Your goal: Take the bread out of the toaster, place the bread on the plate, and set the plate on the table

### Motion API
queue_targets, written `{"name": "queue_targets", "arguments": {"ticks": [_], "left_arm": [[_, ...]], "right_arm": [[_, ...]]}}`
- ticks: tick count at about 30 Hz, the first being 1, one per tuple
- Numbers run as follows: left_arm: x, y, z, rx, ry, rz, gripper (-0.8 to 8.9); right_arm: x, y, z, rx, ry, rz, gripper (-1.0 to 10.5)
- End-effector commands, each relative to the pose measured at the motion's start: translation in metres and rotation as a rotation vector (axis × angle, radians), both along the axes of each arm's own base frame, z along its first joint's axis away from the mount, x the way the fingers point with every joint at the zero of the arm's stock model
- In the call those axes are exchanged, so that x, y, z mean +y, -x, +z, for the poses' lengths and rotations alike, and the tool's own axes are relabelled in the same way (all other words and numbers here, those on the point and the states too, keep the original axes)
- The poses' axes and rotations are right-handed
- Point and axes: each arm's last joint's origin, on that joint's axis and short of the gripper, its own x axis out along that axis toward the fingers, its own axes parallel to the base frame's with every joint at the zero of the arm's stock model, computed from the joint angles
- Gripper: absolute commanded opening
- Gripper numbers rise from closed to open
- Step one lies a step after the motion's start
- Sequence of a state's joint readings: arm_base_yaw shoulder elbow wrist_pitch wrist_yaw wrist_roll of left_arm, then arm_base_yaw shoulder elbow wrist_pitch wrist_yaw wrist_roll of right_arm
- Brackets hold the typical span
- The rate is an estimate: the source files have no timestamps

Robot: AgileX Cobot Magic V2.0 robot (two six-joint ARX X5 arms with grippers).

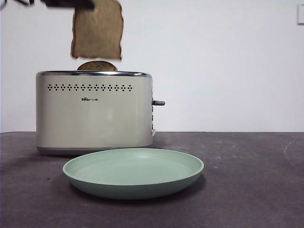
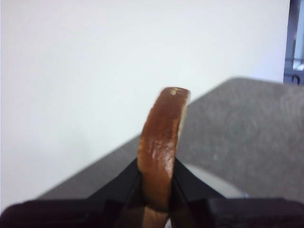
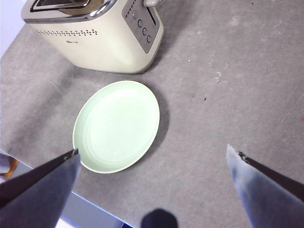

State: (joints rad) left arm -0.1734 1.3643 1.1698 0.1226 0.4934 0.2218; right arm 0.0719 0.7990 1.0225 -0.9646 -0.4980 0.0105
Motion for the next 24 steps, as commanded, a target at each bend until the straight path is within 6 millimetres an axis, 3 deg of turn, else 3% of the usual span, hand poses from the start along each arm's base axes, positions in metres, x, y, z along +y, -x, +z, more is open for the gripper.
{"name": "queue_targets", "arguments": {"ticks": [1,7,11,21,24], "left_arm": [[0.001,0.013,0.02,-0.006,0.019,-0.01,-0.09],[0.008,0.054,0.061,0.042,0.077,-0.007,-0.09],[0.014,0.089,0.076,0.09,0.094,-0.005,-0.09],[0.029,0.17,0.08,0.236,0.089,-0.002,-0.09],[0.031,0.187,0.077,0.286,0.085,-0.004,-0.08]], "right_arm": [[0.0,0.0,0.001,-0.011,0.004,0.007,5.4],[0.001,-0.009,-0.002,0.011,0.005,0.008,5.4],[0.004,-0.023,-0.007,0.039,0.007,0.021,5.3],[0.033,-0.072,-0.036,0.154,0.023,0.131,5.3],[0.045,-0.089,-0.05,0.193,0.033,0.171,4.8]]}}
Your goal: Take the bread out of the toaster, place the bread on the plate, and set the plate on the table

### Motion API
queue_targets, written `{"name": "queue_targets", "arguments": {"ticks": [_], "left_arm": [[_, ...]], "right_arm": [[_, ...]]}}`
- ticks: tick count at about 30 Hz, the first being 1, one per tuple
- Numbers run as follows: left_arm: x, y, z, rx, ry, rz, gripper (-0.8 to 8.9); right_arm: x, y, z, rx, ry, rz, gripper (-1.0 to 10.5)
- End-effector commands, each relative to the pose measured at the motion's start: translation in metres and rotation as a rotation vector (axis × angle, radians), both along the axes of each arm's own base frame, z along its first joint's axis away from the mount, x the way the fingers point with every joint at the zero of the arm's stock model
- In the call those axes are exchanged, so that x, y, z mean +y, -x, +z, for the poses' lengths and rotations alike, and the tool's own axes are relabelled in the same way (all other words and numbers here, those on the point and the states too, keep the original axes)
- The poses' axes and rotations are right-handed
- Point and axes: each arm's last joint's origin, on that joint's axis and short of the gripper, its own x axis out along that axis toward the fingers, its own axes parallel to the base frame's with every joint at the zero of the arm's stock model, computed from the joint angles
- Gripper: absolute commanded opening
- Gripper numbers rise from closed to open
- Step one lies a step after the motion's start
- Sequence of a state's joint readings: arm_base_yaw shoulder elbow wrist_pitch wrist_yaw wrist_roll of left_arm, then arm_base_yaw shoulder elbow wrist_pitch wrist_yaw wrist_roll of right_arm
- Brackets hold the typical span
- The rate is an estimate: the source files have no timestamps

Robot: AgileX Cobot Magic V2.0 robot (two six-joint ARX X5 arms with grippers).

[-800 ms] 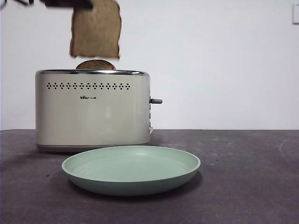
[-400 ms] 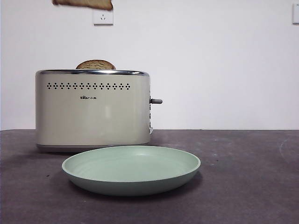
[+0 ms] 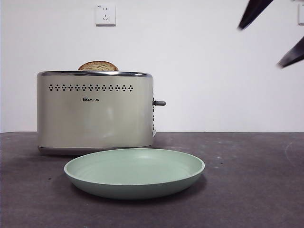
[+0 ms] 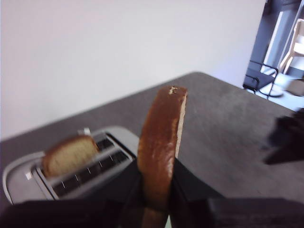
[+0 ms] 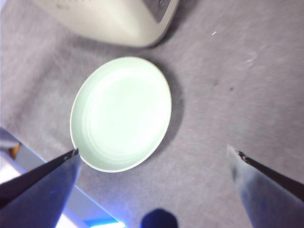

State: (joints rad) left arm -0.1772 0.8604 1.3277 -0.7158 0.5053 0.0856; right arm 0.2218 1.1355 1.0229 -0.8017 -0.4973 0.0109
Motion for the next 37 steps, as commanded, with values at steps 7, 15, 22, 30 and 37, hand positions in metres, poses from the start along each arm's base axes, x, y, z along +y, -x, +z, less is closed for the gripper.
{"name": "queue_targets", "arguments": {"ticks": [7,15,22,30,37], "left_arm": [[0.004,0.036,-0.01,0.13,0.007,-0.059,-0.08],[0.004,0.042,-0.017,0.222,0.007,-0.105,-0.09],[0.004,0.042,-0.017,0.224,0.007,-0.105,-0.09],[0.004,0.042,-0.017,0.225,0.006,-0.104,-0.09],[0.004,0.042,-0.017,0.225,0.006,-0.104,-0.09]], "right_arm": [[0.033,-0.043,-0.048,0.121,0.035,0.083,4.3],[0.062,-0.066,-0.093,0.209,0.067,0.148,4.3],[0.079,-0.075,-0.122,0.253,0.083,0.176,3.3],[0.084,-0.081,-0.142,0.298,0.096,0.175,2.1],[0.085,-0.084,-0.154,0.319,0.102,0.176,1.5]]}}
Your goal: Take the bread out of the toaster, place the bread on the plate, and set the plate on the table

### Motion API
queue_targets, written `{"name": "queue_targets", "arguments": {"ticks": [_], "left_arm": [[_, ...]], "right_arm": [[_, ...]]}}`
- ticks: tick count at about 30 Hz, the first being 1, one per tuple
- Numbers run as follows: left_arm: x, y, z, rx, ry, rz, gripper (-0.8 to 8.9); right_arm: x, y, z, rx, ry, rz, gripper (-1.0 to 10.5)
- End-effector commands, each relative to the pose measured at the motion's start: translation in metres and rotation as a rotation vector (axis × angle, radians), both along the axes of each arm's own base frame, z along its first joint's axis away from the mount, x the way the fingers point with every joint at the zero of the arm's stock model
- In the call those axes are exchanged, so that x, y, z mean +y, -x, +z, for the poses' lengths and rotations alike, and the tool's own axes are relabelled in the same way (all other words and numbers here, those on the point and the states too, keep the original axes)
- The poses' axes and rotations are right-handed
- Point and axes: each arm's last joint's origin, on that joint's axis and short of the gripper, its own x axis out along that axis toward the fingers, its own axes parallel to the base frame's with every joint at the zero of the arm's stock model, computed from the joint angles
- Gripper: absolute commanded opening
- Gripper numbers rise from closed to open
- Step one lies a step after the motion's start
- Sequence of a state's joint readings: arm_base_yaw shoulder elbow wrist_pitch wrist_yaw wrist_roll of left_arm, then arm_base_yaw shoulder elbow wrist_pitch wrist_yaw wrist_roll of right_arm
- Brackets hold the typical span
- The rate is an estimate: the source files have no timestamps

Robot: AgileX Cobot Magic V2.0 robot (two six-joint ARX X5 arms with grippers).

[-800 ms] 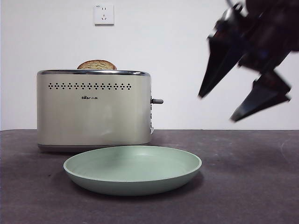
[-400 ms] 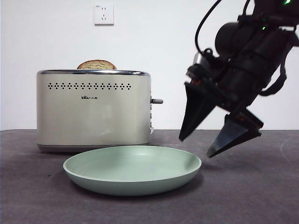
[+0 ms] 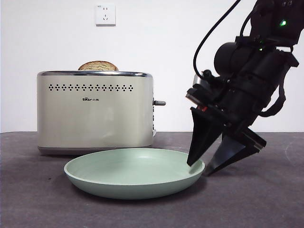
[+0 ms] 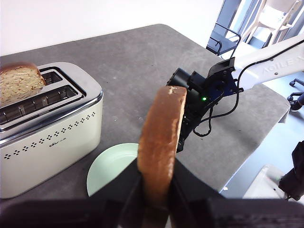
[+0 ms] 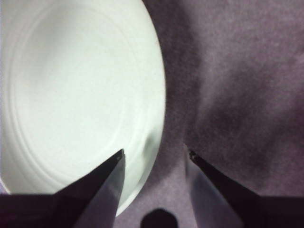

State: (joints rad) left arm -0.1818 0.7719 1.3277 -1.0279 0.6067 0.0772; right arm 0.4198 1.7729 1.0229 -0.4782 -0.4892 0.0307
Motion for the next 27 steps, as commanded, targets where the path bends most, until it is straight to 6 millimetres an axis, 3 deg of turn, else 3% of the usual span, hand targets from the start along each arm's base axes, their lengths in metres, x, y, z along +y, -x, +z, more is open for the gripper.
{"name": "queue_targets", "arguments": {"ticks": [1,6,17,21,27], "left_arm": [[0.0,0.001,0.001,-0.006,0.006,-0.007,-0.09],[0.0,0.001,0.001,-0.005,0.008,-0.008,-0.09],[-0.004,-0.002,0.001,0.041,0.066,-0.104,-0.09],[-0.011,-0.012,-0.001,0.093,0.092,-0.16,-0.09],[-0.027,-0.041,-0.007,0.158,0.097,-0.227,-0.09]], "right_arm": [[0.002,-0.001,-0.005,0.01,0.003,0.0,1.2],[0.004,-0.003,-0.004,-0.01,-0.01,-0.004,-0.1],[0.004,-0.004,0.002,-0.009,-0.042,-0.057,-0.1],[0.004,0.003,0.03,-0.069,-0.077,-0.06,-0.1],[-0.003,0.027,0.09,-0.208,-0.17,-0.075,-0.1]]}}
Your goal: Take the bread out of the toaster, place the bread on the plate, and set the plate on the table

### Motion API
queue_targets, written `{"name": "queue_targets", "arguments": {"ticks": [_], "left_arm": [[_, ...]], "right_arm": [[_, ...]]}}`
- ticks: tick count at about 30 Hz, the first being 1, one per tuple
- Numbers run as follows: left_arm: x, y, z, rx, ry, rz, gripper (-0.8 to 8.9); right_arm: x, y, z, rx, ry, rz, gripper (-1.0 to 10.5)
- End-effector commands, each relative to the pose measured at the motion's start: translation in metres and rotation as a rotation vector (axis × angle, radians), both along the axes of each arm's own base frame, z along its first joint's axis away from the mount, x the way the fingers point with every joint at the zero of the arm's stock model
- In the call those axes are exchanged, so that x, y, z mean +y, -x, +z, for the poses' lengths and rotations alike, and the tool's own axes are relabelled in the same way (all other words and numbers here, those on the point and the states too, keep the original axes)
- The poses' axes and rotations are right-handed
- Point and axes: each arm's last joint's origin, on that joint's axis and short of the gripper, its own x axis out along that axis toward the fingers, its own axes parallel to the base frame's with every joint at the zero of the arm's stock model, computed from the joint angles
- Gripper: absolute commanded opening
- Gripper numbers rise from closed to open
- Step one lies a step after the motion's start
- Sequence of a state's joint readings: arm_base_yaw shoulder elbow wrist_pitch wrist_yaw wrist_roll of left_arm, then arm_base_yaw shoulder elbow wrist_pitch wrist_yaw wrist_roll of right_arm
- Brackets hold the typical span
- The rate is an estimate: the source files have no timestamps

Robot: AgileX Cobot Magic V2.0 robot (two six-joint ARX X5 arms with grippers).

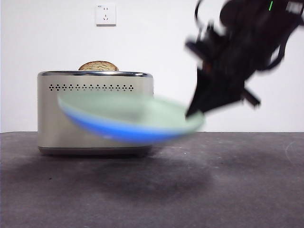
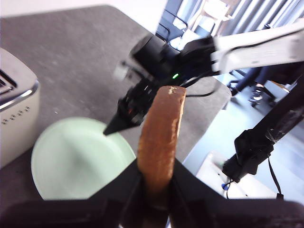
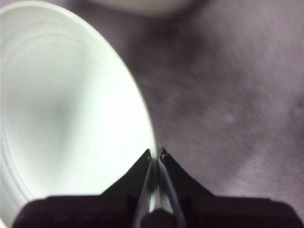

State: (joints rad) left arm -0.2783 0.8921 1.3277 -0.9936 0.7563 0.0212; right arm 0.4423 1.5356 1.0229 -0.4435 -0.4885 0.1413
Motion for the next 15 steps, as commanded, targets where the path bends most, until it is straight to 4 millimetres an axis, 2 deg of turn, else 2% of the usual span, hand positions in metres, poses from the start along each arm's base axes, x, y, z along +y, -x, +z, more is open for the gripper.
{"name": "queue_targets", "arguments": {"ticks": [1,4,7,11,15], "left_arm": [[-0.01,-0.015,-0.001,0.016,0.017,-0.035,-0.09],[-0.023,-0.033,-0.004,0.034,0.028,-0.066,-0.09],[-0.04,-0.051,-0.011,0.071,0.032,-0.105,-0.09],[-0.067,-0.074,-0.027,0.132,0.011,-0.161,-0.09],[-0.091,-0.095,-0.048,0.18,-0.066,-0.136,-0.09]], "right_arm": [[-0.003,0.014,0.027,-0.048,-0.052,-0.011,-0.1],[-0.007,0.03,0.049,-0.097,-0.08,-0.006,-0.1],[-0.01,0.041,0.062,-0.127,-0.099,-0.004,-0.1],[-0.013,0.048,0.07,-0.139,-0.117,-0.014,-0.1],[-0.013,0.05,0.07,-0.128,-0.11,-0.009,-0.1]]}}
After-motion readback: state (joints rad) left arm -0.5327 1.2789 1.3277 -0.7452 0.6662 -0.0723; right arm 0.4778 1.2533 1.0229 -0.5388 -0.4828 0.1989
